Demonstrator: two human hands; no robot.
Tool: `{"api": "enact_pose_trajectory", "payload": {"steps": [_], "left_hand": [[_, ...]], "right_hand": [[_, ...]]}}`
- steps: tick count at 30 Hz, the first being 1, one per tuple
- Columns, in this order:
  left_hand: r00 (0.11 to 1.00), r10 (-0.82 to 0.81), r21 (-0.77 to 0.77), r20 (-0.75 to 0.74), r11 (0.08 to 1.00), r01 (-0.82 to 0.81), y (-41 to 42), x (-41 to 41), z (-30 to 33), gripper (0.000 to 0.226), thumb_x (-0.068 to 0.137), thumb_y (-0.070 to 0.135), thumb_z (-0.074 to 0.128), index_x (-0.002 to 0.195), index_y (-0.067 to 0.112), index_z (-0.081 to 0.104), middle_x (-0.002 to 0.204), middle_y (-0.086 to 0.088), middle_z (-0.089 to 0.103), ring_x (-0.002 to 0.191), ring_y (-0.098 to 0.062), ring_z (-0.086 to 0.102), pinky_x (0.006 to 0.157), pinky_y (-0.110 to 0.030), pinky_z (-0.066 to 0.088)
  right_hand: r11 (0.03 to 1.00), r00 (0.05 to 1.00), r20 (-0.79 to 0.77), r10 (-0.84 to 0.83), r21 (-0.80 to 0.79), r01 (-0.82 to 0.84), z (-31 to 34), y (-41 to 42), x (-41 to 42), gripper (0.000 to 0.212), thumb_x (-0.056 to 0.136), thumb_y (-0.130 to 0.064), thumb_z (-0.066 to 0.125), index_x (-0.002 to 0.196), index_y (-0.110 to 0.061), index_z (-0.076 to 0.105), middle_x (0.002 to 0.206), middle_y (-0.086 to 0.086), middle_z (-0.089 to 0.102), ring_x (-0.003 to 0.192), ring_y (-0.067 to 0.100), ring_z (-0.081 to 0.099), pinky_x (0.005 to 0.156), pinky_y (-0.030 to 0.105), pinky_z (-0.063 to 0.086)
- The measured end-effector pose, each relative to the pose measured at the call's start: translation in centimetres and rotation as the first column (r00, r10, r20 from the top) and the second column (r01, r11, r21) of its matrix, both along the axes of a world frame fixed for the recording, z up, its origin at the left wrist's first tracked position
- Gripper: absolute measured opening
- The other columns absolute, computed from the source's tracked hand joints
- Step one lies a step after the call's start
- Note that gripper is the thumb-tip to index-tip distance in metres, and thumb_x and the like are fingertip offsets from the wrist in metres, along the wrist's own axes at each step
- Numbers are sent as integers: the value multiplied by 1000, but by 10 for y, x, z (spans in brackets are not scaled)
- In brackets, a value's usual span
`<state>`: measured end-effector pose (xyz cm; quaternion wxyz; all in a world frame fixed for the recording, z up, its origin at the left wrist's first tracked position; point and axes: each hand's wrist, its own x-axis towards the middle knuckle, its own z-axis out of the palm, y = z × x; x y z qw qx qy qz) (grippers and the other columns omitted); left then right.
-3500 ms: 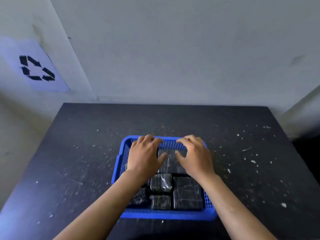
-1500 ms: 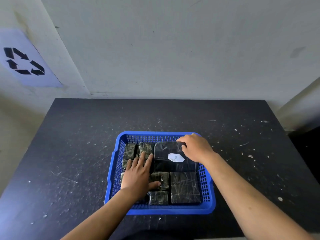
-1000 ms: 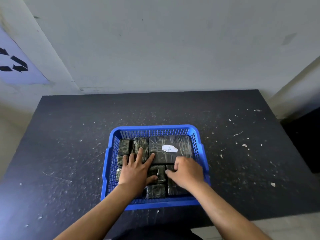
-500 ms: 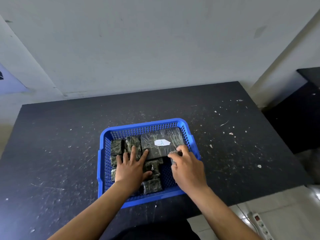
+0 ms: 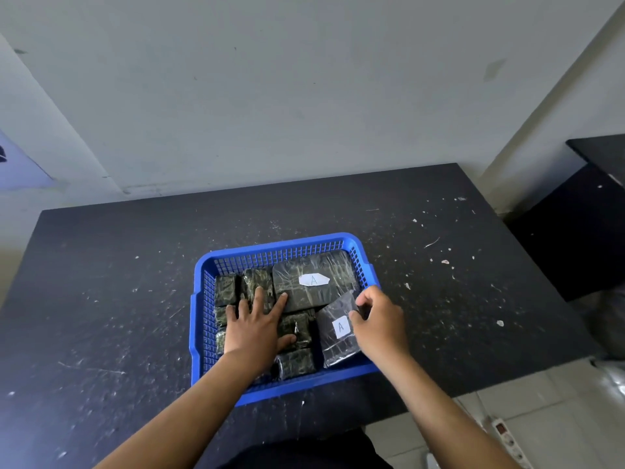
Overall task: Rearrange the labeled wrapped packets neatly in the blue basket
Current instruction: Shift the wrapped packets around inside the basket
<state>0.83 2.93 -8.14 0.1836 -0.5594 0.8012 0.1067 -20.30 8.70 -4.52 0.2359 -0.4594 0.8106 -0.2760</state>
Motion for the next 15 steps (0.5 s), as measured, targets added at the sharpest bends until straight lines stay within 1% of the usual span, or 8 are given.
{"api": "enact_pose_trajectory", "payload": {"steps": [2,4,5,7,9,10,13,15], "left_hand": [[1000,6,4,-6,1000,-6,0,-1,1,85,90,73,35,153,37,-10,164,-13,-7,146,-42,14,117,-58,14],[999,0,-31,-39,1000,-1,3,0,1,84,90,72,37,154,37,-5,164,-14,-2,146,-42,13,116,-58,13],[997,-29,-78,-65,997,24,5,1,1,82,91,70,40,155,37,1,163,-15,4,145,-41,13,116,-57,14],[982,-159,-203,-106,970,135,11,4,1,73,90,67,47,151,34,25,156,-13,28,140,-36,25,114,-53,24],[956,-266,-275,-126,935,224,15,6,-2,71,85,68,52,143,29,42,139,-6,50,127,-30,41,103,-46,36],[952,-277,-270,-128,934,236,17,6,-1,74,84,70,52,143,27,42,132,-4,55,123,-28,45,99,-44,38],[961,-251,-213,-114,951,223,14,4,0,75,87,67,51,146,26,33,127,-1,56,121,-26,45,100,-41,35],[957,-260,-217,-131,949,228,8,0,5,63,86,62,56,135,25,43,119,0,61,116,-24,49,99,-39,36]], "right_hand": [[998,985,-159,63,-13,-66,-6,7,7,18,89,-6,65,86,-17,51,85,-2,60,77,26,59,59,32,36],[978,892,-402,206,70,-194,-12,14,17,13,88,-1,62,93,-13,60,107,6,65,100,33,63,63,39,48],[962,831,-485,274,126,-244,-16,17,21,14,85,-1,65,95,-12,66,121,9,65,110,35,61,68,42,53],[930,744,-559,367,222,-292,-21,15,24,13,82,-10,71,93,-17,73,125,7,63,110,33,57,76,44,51],[885,716,-524,462,327,-332,-22,9,23,17,87,-15,64,97,-25,73,117,1,62,106,28,54,83,42,44],[857,710,-490,506,380,-348,-21,6,21,20,88,-15,60,99,-25,73,115,1,62,106,27,54,84,41,42],[816,709,-428,560,433,-383,-17,-4,14,18,89,-17,62,99,-24,75,112,1,64,105,25,57,82,39,45],[809,754,-346,559,428,-403,-13,-8,9,16,90,-23,64,100,-23,76,111,-1,64,104,24,60,80,36,48]]}}
